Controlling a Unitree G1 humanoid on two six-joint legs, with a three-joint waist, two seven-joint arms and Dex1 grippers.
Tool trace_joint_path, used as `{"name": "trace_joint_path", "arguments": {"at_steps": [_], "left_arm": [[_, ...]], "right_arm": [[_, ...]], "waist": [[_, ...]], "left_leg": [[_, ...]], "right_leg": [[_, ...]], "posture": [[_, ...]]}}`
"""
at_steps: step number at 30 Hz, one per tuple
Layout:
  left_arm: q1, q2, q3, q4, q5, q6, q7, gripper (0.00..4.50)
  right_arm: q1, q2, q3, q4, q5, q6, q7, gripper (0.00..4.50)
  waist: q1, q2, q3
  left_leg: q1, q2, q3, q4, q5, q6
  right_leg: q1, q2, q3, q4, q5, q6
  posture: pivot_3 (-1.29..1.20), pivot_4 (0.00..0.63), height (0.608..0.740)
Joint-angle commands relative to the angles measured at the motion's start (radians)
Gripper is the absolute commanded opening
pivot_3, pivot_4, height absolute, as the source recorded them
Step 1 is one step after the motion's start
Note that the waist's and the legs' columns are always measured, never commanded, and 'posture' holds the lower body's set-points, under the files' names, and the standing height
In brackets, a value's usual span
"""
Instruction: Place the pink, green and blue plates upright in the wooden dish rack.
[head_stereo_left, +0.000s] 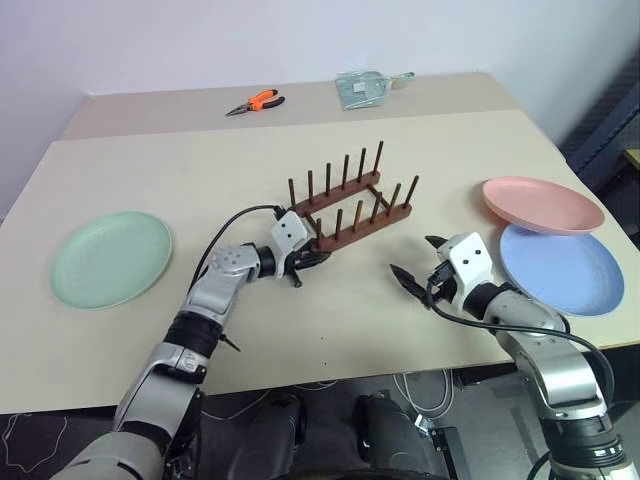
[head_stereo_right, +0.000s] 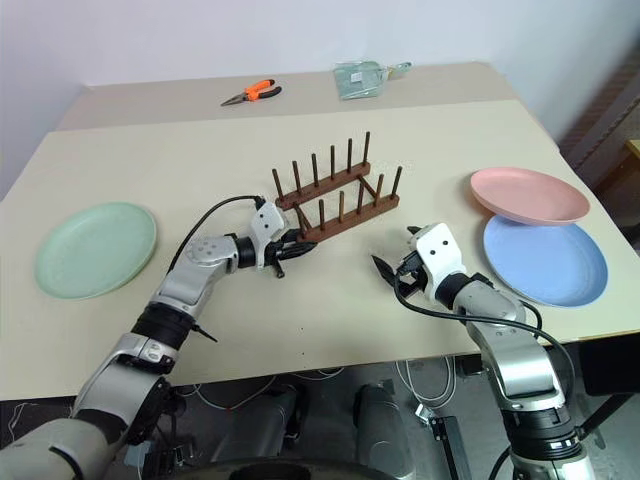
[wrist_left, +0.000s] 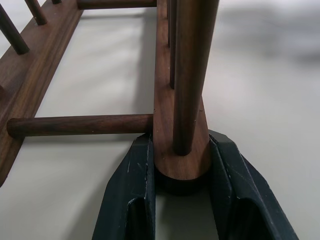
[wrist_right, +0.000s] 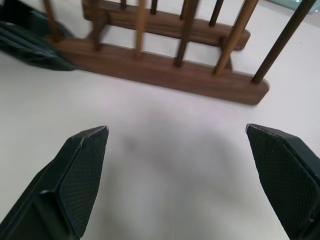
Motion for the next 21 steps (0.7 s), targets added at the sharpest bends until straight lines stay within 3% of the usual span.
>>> {"name": "trace_joint_path", "arguments": {"at_steps": [1,4,10,14,15,18,20,21], "left_arm": [[0.038,0.053,-0.042,-0.122,-0.035,-0.022,-0.147,0.76],[0.04,0.09,-0.061,-0.122,-0.015,-0.05,-0.195,0.76],[0.012,0.112,-0.047,-0.024,0.054,-0.091,-0.126,3.6],[0.075,0.182,-0.003,-0.098,0.03,0.009,-0.121,3.6],[0.108,0.208,0.007,-0.141,0.017,0.042,-0.131,3.64],[0.218,0.285,0.027,-0.283,-0.031,0.124,-0.166,2.85],[0.28,0.299,0.042,-0.393,-0.092,0.187,-0.173,2.0],[0.301,0.295,0.048,-0.442,-0.125,0.224,-0.17,1.39]], "right_arm": [[0.021,-0.046,-0.085,-0.002,-0.001,-0.025,0.011,4.5],[0.039,-0.07,-0.123,0.017,-0.001,-0.036,0.017,4.5],[0.068,-0.077,-0.142,0.016,-0.009,-0.047,0.02,4.5],[0.094,-0.084,-0.126,0.0,-0.009,-0.047,0.047,4.5],[0.101,-0.085,-0.122,-0.007,-0.006,-0.041,0.056,3.98],[0.112,-0.087,-0.095,-0.018,-0.016,-0.041,0.08,2.79],[0.109,-0.082,-0.07,-0.016,-0.02,-0.041,0.092,1.92],[0.107,-0.08,-0.056,-0.016,-0.025,-0.04,0.095,1.28]], "waist": [[0.0,0.0,0.0],[0.003,0.0,0.0],[0.001,0.0,0.0],[-0.005,0.0,0.0],[-0.012,0.001,0.0],[-0.03,0.003,-0.002],[-0.032,0.005,-0.003],[-0.028,0.006,-0.003]], "left_leg": [[0.0,0.0,0.0,0.0,0.0,0.0],[0.0,0.0,0.0,0.0,0.0,0.0],[0.0,0.0,0.0,0.0,0.0,0.0],[0.0,0.0,0.0,0.0,0.0,0.0],[0.0,0.001,0.0,-0.001,0.0,0.0],[0.001,0.001,0.0,-0.002,0.0,0.0],[0.002,0.002,0.0,-0.003,0.0,0.0],[0.002,0.002,0.0,-0.003,0.0,0.0]], "right_leg": [[0.0,0.0,0.0,0.0,0.0,0.0],[0.0,0.0,0.0,0.0,0.0,0.0],[0.0,0.0,0.0,0.0,0.0,0.0],[0.0,0.0,0.0,0.0,0.0,0.0],[0.0,0.0,0.0,0.0,0.0,0.0],[0.0,0.0,0.001,0.0,0.0,-0.001],[0.0,0.001,0.001,0.0,-0.001,-0.001],[0.0,0.0,0.001,0.0,-0.002,-0.003]], "posture": [[0.0,0.15,0.72],[0.0,0.15,0.72],[0.0,0.15,0.72],[0.0,0.15,0.72],[0.0,0.15,0.72],[0.0,0.15,0.72],[0.0,0.15,0.72],[0.0,0.15,0.72]]}}
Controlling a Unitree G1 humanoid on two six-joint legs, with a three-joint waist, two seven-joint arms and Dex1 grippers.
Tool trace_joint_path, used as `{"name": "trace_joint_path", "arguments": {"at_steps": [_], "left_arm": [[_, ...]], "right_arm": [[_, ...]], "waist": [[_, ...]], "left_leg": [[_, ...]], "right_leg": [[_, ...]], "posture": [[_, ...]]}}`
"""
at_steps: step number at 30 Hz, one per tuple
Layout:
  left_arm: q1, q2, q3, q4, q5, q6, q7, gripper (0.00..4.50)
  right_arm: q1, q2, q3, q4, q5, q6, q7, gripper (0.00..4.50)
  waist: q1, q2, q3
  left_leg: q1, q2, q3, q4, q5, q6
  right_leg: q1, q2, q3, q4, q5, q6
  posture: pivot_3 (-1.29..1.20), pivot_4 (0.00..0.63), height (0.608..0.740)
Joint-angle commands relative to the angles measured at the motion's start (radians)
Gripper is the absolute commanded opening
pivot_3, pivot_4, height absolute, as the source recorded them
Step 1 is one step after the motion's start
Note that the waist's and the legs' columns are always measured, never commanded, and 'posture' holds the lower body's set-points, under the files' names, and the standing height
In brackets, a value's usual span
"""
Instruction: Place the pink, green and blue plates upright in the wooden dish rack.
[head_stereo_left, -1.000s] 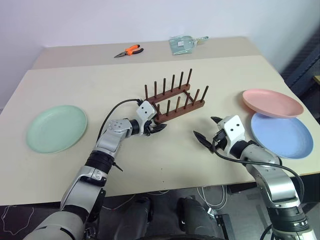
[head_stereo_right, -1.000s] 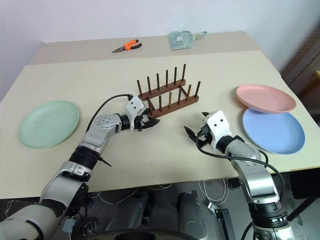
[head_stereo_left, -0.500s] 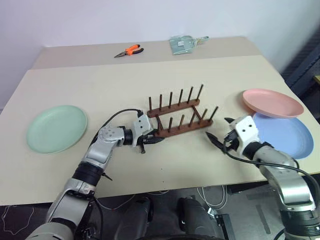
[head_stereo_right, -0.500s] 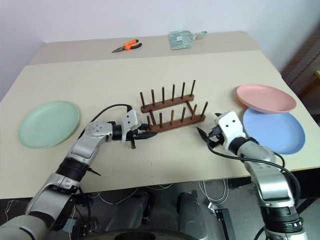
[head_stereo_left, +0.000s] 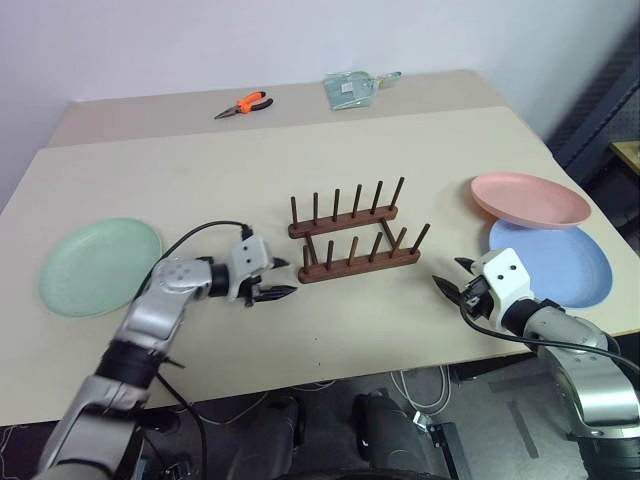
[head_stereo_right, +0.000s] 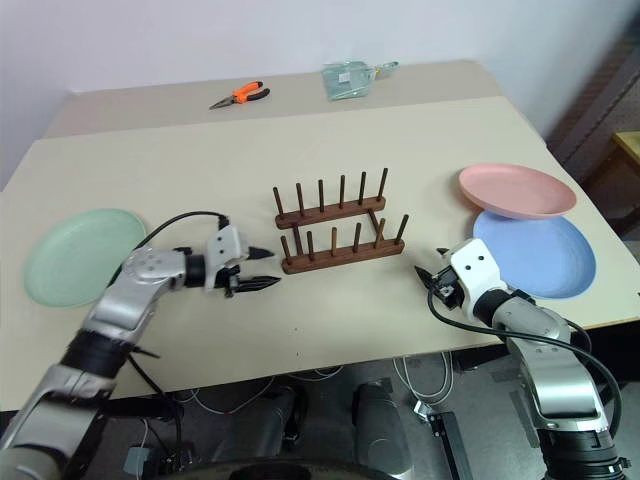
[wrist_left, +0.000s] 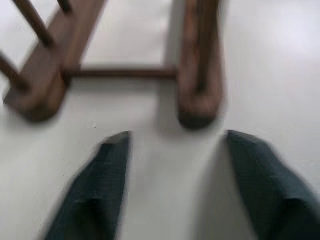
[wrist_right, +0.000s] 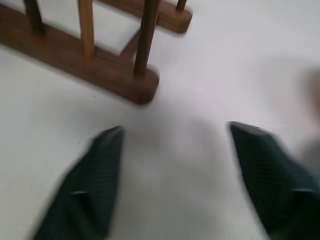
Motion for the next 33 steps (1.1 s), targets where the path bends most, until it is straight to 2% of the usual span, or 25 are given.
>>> {"name": "trace_joint_path", "arguments": {"at_steps": [1,2,3,9,12,17,23,26,29,33], "left_arm": [[0.081,0.006,0.001,-0.143,-0.08,0.135,-0.01,0.87],[0.091,-0.007,-0.011,-0.177,-0.082,0.158,0.007,0.32],[0.094,-0.027,-0.034,-0.2,-0.07,0.176,0.033,0.06],[0.083,-0.16,-0.111,-0.166,0.046,0.14,0.217,0.06],[0.045,-0.225,-0.136,-0.076,0.154,0.089,0.369,0.06],[-0.054,-0.315,-0.091,0.111,0.2,0.078,0.545,0.06],[-0.119,-0.333,-0.072,0.207,0.186,0.044,0.583,0.06],[-0.113,-0.323,-0.073,0.189,0.179,0.031,0.563,0.06],[-0.08,-0.308,-0.075,0.115,0.153,0.028,0.515,0.0],[-0.034,-0.298,-0.076,0.001,0.09,0.042,0.436,0.0]], "right_arm": [[-0.019,-0.005,0.042,-0.038,-0.012,-0.016,0.017,0.75],[-0.025,-0.001,0.058,-0.033,-0.02,-0.017,0.016,0.22],[-0.035,0.006,0.075,-0.025,-0.03,-0.017,0.009,0.0],[-0.094,0.039,0.165,0.027,-0.1,-0.015,-0.035,0.0],[-0.161,0.08,0.203,0.106,-0.172,-0.017,-0.116,0.0],[-0.28,0.141,0.236,0.262,-0.261,-0.041,-0.218,0.0],[-0.359,0.165,0.231,0.362,-0.285,-0.082,-0.25,0.0],[-0.349,0.14,0.211,0.333,-0.265,-0.079,-0.212,0.0],[-0.301,0.047,0.168,0.245,-0.265,-0.109,-0.151,0.81],[-0.257,-0.106,0.074,0.159,-0.266,-0.155,-0.083,2.83]], "waist": [[0.007,0.001,0.0],[0.011,0.001,0.0],[0.016,0.001,0.0],[0.038,0.001,-0.001],[0.036,0.0,-0.001],[0.033,0.0,-0.006],[0.03,-0.001,-0.008],[0.03,-0.001,-0.008],[0.031,0.0,-0.008],[0.031,0.001,-0.007]], "left_leg": [[0.0,0.0,0.0,0.0,0.0,0.0],[0.0,0.0,0.0,0.001,0.0,0.0],[-0.001,0.0,0.0,0.002,0.0,0.0],[-0.001,-0.001,0.0,0.004,0.0,0.001],[-0.001,-0.001,0.0,0.004,0.0,0.001],[0.001,-0.001,0.001,0.005,0.0,0.001],[0.001,-0.001,0.001,0.004,0.0,0.001],[0.001,-0.001,0.001,0.004,0.0,0.001],[0.001,-0.001,0.002,0.004,0.0,0.001],[0.0,-0.002,0.003,0.003,-0.001,0.001]], "right_leg": [[0.0,0.0,0.0,0.0,0.0,0.0],[0.0,0.0,0.0,0.0,0.0,0.0],[0.001,0.0,0.0,-0.001,0.0,-0.001],[0.002,-0.002,-0.001,-0.002,-0.001,-0.001],[0.003,-0.001,-0.001,-0.002,-0.001,-0.001],[0.004,-0.001,-0.001,-0.001,0.0,-0.001],[0.004,0.0,-0.001,0.0,0.001,0.003],[0.004,0.0,-0.001,0.0,0.001,0.003],[0.003,0.0,-0.001,0.0,0.001,0.003],[0.001,-0.001,-0.001,0.0,0.001,0.004]], "posture": [[0.0,0.15,0.72],[0.0,0.15,0.72],[0.0,0.15,0.72],[0.0,0.15,0.72],[0.0,0.15,0.72],[0.0,0.15,0.72],[0.0,0.15,0.72],[0.0,0.15,0.72],[0.0,0.15,0.72],[0.0,0.15,0.72]]}}
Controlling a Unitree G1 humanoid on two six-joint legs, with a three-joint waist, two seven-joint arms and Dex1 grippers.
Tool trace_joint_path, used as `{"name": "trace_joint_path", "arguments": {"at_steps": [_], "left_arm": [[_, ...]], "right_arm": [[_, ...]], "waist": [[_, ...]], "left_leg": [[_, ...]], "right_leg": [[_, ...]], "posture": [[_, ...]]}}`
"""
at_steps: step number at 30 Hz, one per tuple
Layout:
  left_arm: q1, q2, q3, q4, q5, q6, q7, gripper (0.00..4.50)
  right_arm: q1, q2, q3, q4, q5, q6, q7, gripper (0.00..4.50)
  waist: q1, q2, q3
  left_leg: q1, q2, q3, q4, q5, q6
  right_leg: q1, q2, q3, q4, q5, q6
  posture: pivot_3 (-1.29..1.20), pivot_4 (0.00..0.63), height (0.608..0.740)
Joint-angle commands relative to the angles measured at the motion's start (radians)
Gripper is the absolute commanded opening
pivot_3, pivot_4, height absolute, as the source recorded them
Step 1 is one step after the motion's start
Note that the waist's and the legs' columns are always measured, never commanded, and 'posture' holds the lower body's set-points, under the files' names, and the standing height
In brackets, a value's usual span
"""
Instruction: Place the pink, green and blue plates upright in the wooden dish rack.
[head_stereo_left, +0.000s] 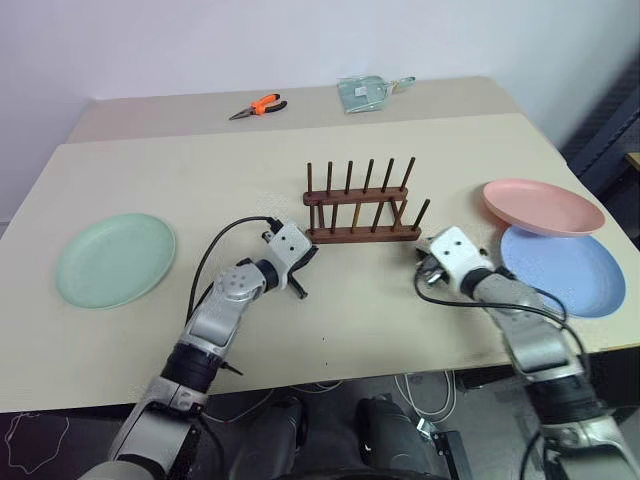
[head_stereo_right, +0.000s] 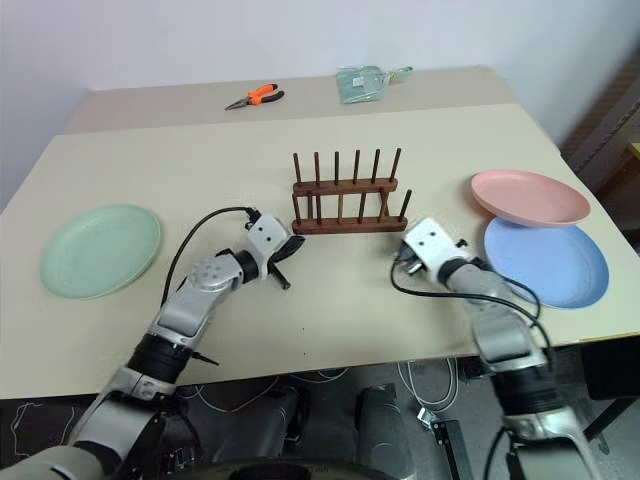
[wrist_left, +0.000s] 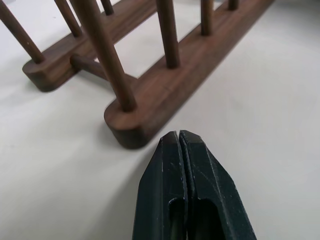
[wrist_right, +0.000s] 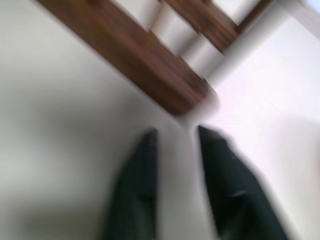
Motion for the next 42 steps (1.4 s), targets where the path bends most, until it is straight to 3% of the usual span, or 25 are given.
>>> {"name": "trace_joint_path", "arguments": {"at_steps": [1,3,8,15,18,25,29,34,36,38,42], "left_arm": [[0.036,0.005,-0.002,-0.077,-0.047,0.02,-0.064,0.0],[0.05,-0.005,0.003,-0.12,-0.084,0.03,-0.094,0.0],[0.055,-0.032,-0.007,-0.138,-0.11,0.029,-0.129,0.0],[0.051,-0.046,-0.006,-0.151,-0.117,0.037,-0.136,0.0],[0.062,-0.041,-0.007,-0.164,-0.114,0.034,-0.137,0.0],[0.086,-0.028,0.02,-0.203,-0.138,0.045,-0.134,0.0],[0.096,-0.017,0.025,-0.218,-0.141,0.049,-0.132,0.0],[0.097,-0.009,0.025,-0.217,-0.145,0.047,-0.133,0.0],[0.09,-0.011,0.022,-0.208,-0.144,0.041,-0.136,0.0],[0.084,-0.014,0.02,-0.202,-0.146,0.037,-0.138,0.0],[0.077,-0.017,0.021,-0.194,-0.147,0.031,-0.138,0.0]], "right_arm": [[0.006,-0.098,-0.092,-0.093,0.002,-0.053,0.049,3.31],[0.005,-0.184,-0.129,-0.059,-0.034,-0.071,0.057,4.27],[0.016,-0.375,-0.131,0.09,-0.162,-0.155,0.046,4.27],[-0.059,-0.412,-0.053,0.306,-0.306,-0.24,-0.051,4.27],[-0.091,-0.396,-0.018,0.385,-0.332,-0.281,-0.072,3.49],[-0.121,-0.393,0.016,0.391,-0.39,-0.338,-0.129,0.04],[-0.136,-0.389,-0.03,0.277,-0.37,-0.365,-0.159,0.04],[-0.245,-0.213,-0.151,0.053,-0.06,-0.255,-0.072,0.04],[-0.301,-0.052,-0.233,-0.146,0.359,0.013,-0.012,0.04],[-0.307,0.019,-0.277,-0.305,0.67,0.194,0.049,0.04],[-0.325,0.087,-0.326,-0.395,0.998,0.385,-0.004,0.04]], "waist": [[-0.001,0.0,0.0],[-0.002,0.0,0.0],[0.003,0.0,0.001],[-0.003,0.001,0.001],[-0.001,0.001,0.002],[0.0,0.001,0.002],[-0.002,0.002,0.002],[-0.013,0.002,0.002],[-0.011,0.001,0.003],[-0.005,0.001,0.003],[0.007,0.001,0.003]], "left_leg": [[0.0,0.0,0.0,0.0,0.0,0.0],[0.0,0.0,0.0,0.0,0.0,0.0],[-0.001,0.0,0.001,0.001,0.0,0.0],[-0.001,0.001,0.002,0.001,0.0,0.001],[-0.001,0.0,0.002,0.001,0.0,0.001],[-0.001,0.0,0.002,0.001,0.0,0.001],[-0.001,0.0,0.003,0.001,0.0,0.0],[-0.001,0.001,0.003,0.001,0.0,0.0],[-0.001,0.001,0.002,0.0,0.0,0.0],[-0.001,0.002,0.0,0.001,0.0,0.0],[-0.003,0.0,-0.003,0.001,-0.001,0.002]], "right_leg": [[0.0,0.0,0.0,0.0,0.0,0.0],[0.0,0.0,0.0,0.0,0.0,0.0],[0.0,-0.001,0.0,-0.001,-0.002,-0.002],[0.0,-0.001,0.001,-0.001,-0.002,-0.003],[0.0,-0.001,0.001,-0.001,-0.002,-0.003],[0.0,-0.001,0.001,-0.001,-0.002,-0.003],[-0.001,-0.001,0.002,-0.001,-0.002,-0.003],[-0.001,0.0,0.003,0.0,-0.001,-0.002],[-0.001,0.0,0.002,0.0,0.0,0.0],[-0.001,0.001,0.002,0.0,0.0,0.0],[0.0,-0.001,0.0,-0.002,-0.001,-0.001]], "posture": [[0.0,0.15,0.72],[0.0,0.15,0.72],[0.0,0.15,0.72],[0.0,0.15,0.72],[0.0,0.15,0.72],[0.0,0.15,0.72],[0.0,0.15,0.72],[0.0,0.15,0.72],[0.0,0.15,0.72],[0.0,0.15,0.72],[0.0,0.15,0.72]]}}
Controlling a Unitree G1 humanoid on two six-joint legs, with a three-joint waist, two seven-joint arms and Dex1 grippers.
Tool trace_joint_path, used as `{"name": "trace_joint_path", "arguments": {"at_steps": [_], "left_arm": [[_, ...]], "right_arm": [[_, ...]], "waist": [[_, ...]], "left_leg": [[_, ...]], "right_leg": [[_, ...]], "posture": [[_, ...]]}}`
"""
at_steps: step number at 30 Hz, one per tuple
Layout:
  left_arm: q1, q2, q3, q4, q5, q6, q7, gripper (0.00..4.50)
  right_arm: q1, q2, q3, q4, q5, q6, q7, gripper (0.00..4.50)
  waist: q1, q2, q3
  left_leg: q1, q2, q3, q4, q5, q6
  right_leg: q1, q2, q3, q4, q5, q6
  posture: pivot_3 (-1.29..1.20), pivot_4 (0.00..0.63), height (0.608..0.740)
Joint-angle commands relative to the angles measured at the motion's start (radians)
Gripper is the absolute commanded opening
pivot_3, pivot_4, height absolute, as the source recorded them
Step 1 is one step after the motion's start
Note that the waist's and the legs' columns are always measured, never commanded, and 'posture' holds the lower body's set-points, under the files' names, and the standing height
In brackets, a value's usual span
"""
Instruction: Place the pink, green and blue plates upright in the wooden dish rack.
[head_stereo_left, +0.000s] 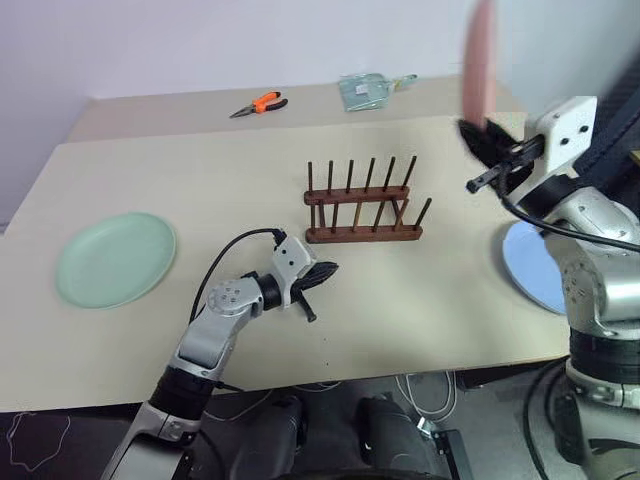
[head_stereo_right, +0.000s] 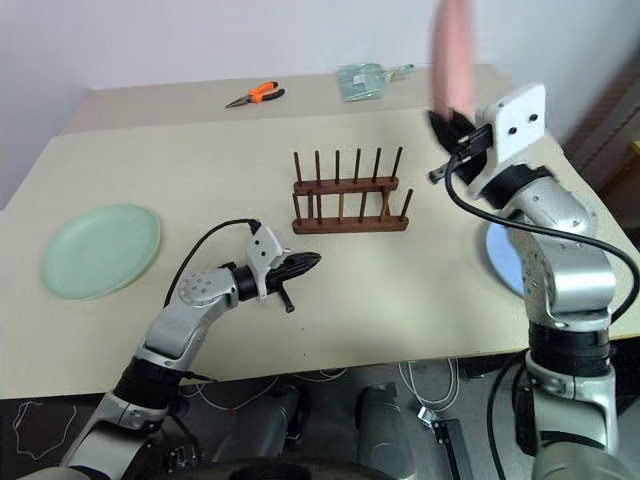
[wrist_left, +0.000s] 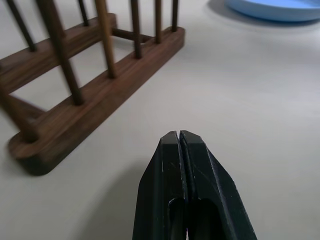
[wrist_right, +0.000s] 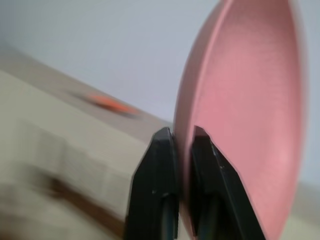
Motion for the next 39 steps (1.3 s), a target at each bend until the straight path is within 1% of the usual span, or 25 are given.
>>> {"name": "trace_joint_path", "arguments": {"at_steps": [1,3,12,20,22,23,24,25,26,28,29,32,35,36,39], "left_arm": [[-0.015,-0.006,0.011,-0.013,-0.013,-0.019,-0.002,0.0],[-0.013,-0.006,0.01,-0.014,-0.011,-0.022,0.0,0.0],[0.011,0.005,0.016,-0.037,-0.013,-0.019,0.006,0.0],[0.011,0.005,0.016,-0.048,-0.023,-0.007,0.003,0.0],[0.008,0.007,0.017,-0.048,-0.027,-0.003,0.001,0.0],[0.007,0.008,0.017,-0.048,-0.029,0.0,-0.001,0.0],[0.007,0.009,0.017,-0.048,-0.031,0.001,-0.004,0.0],[0.007,0.008,0.022,-0.05,-0.048,0.016,-0.012,0.0],[0.008,0.007,0.03,-0.055,-0.073,0.032,-0.025,0.25],[0.01,0.005,0.047,-0.069,-0.115,0.06,-0.039,0.9],[0.009,0.004,0.053,-0.073,-0.125,0.068,-0.04,1.31],[0.003,0.006,0.08,-0.072,-0.105,0.05,0.004,2.89],[-0.018,0.008,0.157,-0.05,-0.082,0.023,0.097,4.36],[-0.025,0.009,0.179,-0.042,-0.08,0.016,0.121,4.36],[-0.071,0.022,0.322,0.007,-0.019,-0.007,0.33,4.36]], "right_arm": [[-0.025,0.021,-0.081,-0.06,0.241,0.126,-0.046,0.04],[-0.025,0.023,-0.076,-0.044,0.254,0.141,-0.059,0.04],[-0.026,0.008,-0.054,0.049,0.211,0.127,-0.051,0.04],[-0.017,0.035,-0.082,0.157,0.229,0.129,-0.052,0.04],[-0.011,0.028,-0.077,0.17,0.205,0.119,-0.046,0.79],[-0.009,0.026,-0.073,0.175,0.185,0.109,-0.048,1.09],[-0.01,0.027,-0.071,0.179,0.17,0.099,-0.053,1.68],[-0.011,0.028,-0.071,0.181,0.153,0.089,-0.057,2.08],[-0.013,0.024,-0.068,0.179,0.127,0.073,-0.06,2.6],[-0.009,0.003,-0.058,0.164,0.061,0.031,-0.055,3.61],[-0.007,-0.006,-0.056,0.157,0.038,0.017,-0.049,3.63],[0.033,-0.1,-0.044,0.12,-0.081,-0.041,-0.01,3.63],[0.106,-0.196,-0.078,0.083,-0.075,-0.006,0.064,3.63],[0.13,-0.222,-0.079,0.072,-0.083,-0.009,0.088,3.63],[0.251,-0.318,-0.036,-0.019,-0.124,-0.019,0.191,3.63]], "waist": [[0.001,0.0,0.0],[-0.002,0.0,0.0],[-0.007,0.0,0.0],[-0.007,0.0,0.0],[-0.007,0.0,0.0],[-0.007,0.0,0.0],[-0.007,0.0,0.0],[-0.007,0.0,0.0],[-0.007,0.0,0.0],[-0.007,0.0,0.0],[-0.007,0.001,0.0],[-0.005,0.0,0.0],[-0.004,0.0,0.0],[-0.004,0.0,0.0],[-0.007,0.0,0.0]], "left_leg": [[0.0,-0.001,0.0,0.0,0.0,0.0],[0.0,-0.001,0.001,0.001,0.0,0.001],[0.0,0.0,0.003,-0.001,0.0,0.001],[0.0,0.0,0.003,-0.001,0.0,0.001],[0.0,0.0,0.003,-0.001,0.0,0.001],[0.0,0.0,0.003,-0.001,0.0,0.001],[0.0,0.0,0.003,-0.001,0.0,0.001],[0.0,0.0,0.003,-0.001,0.0,0.001],[0.0,0.0,0.003,-0.001,0.0,0.001],[0.0,0.0,0.003,-0.001,0.0,0.001],[0.0,0.0,0.003,-0.001,0.0,0.001],[0.0,0.0,0.004,-0.001,0.0,0.001],[-0.001,0.0,0.004,-0.001,0.0,0.001],[-0.001,0.0,0.004,-0.001,0.0,0.001],[-0.001,0.0,0.003,-0.001,0.0,0.001]], "right_leg": [[0.0,-0.001,0.0,0.0,-0.001,-0.001],[0.001,-0.001,0.0,-0.002,-0.001,-0.002],[-0.002,0.0,0.001,-0.001,-0.001,-0.001],[-0.002,0.0,0.001,-0.001,-0.001,-0.001],[-0.002,0.0,0.001,-0.001,-0.001,-0.001],[-0.002,0.0,0.001,-0.001,-0.001,-0.001],[-0.002,0.0,0.001,-0.001,-0.001,-0.001],[-0.002,0.0,0.001,-0.001,-0.001,-0.001],[-0.002,0.0,0.001,-0.001,-0.001,-0.001],[-0.002,0.0,0.001,-0.001,-0.001,-0.001],[-0.002,0.0,0.001,-0.001,-0.001,-0.001],[-0.002,0.0,0.001,-0.001,-0.001,-0.001],[-0.001,-0.001,0.001,-0.001,-0.001,-0.001],[-0.001,-0.001,0.001,-0.001,-0.001,-0.001],[-0.001,0.0,0.001,-0.001,-0.001,-0.001]], "posture": [[0.0,0.15,0.72],[0.0,0.15,0.72],[0.0,0.15,0.72],[0.0,0.15,0.72],[0.0,0.15,0.72],[0.0,0.15,0.72],[0.0,0.15,0.72],[0.0,0.15,0.72],[0.0,0.15,0.72],[0.0,0.15,0.72],[0.0,0.15,0.72],[0.0,0.15,0.72],[0.0,0.15,0.72],[0.0,0.15,0.72],[0.0,0.15,0.72]]}}
